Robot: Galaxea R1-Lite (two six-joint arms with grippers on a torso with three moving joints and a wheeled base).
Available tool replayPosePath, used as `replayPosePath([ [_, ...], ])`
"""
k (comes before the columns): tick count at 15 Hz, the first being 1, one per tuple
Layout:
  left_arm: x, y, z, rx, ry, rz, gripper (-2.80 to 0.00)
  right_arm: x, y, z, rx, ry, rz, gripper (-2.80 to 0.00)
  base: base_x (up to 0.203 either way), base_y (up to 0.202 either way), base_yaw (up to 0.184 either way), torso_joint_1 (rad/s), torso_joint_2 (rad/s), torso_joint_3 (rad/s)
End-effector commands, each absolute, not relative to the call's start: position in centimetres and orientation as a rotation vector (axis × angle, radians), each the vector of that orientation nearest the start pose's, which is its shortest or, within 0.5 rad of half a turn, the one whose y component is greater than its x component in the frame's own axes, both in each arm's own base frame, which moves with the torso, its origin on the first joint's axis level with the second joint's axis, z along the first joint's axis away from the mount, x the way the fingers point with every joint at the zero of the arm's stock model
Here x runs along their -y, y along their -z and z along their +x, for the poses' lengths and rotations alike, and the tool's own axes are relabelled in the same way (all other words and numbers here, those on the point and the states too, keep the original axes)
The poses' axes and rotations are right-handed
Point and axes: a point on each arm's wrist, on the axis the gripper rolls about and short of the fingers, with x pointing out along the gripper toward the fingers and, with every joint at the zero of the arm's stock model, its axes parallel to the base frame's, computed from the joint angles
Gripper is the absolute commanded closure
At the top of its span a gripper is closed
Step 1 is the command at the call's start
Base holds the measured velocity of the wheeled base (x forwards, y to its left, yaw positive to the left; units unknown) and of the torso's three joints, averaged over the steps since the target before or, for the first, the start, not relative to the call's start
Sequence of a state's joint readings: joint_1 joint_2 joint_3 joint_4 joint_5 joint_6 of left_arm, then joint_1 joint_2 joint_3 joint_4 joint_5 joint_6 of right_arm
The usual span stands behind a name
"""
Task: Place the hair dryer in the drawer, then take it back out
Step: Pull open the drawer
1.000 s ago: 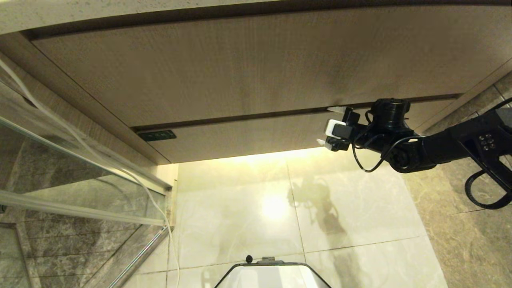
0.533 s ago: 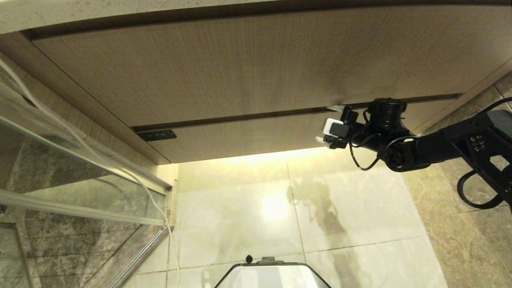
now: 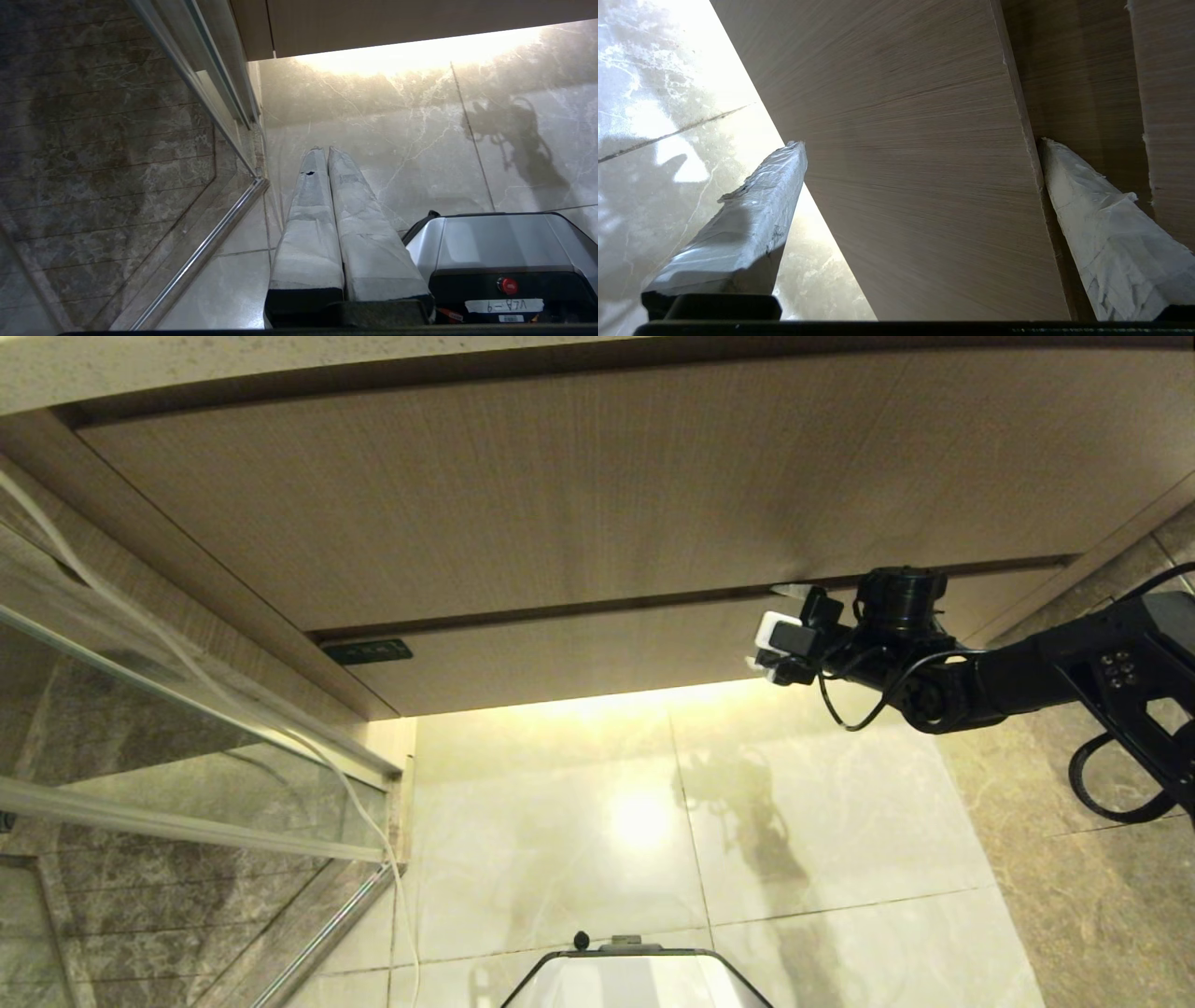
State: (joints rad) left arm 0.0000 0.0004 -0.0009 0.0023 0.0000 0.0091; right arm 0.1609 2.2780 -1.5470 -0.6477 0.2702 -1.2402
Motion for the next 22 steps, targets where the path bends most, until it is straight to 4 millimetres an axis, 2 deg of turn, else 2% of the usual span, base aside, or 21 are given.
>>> replayPosePath([
  [1, 0.0, -7.5, -2.3, -0.002, 0.0, 0.009, 0.0, -7.9, -15.7, 47.1, 0.186, -0.426, -1.221, -2.8, 0.0, 0.0, 0.0, 0.0, 0.0, 0.0],
  [4, 0.0, -7.6, -2.3, -0.001, 0.0, 0.009, 0.0, -7.1, -15.6, 47.0, 0.136, -0.44, -1.217, -2.8, 0.0, 0.0, 0.0, 0.0, 0.0, 0.0],
  [7, 0.0, -7.6, -2.3, -0.002, 0.0, 0.009, 0.0, -6.3, -14.9, 46.5, 0.001, -0.516, -1.201, -2.8, 0.0, 0.0, 0.0, 0.0, 0.0, 0.0],
  [9, 0.0, -7.5, -2.3, -0.002, 0.0, 0.009, 0.0, -6.1, -15.2, 46.1, -0.041, -0.541, -1.2, -2.8, 0.0, 0.0, 0.0, 0.0, 0.0, 0.0],
  [16, 0.0, -7.6, -2.3, 0.0, 0.0, 0.009, 0.0, -6.0, -15.3, 45.3, -0.073, -0.564, -1.22, -2.8, 0.0, 0.0, 0.0, 0.0, 0.0, 0.0],
  [22, 0.0, -7.5, -2.3, -0.002, 0.0, 0.009, 0.0, -6.3, -16.3, 43.9, -0.161, -0.569, -1.229, -2.8, 0.0, 0.0, 0.0, 0.0, 0.0, 0.0],
])
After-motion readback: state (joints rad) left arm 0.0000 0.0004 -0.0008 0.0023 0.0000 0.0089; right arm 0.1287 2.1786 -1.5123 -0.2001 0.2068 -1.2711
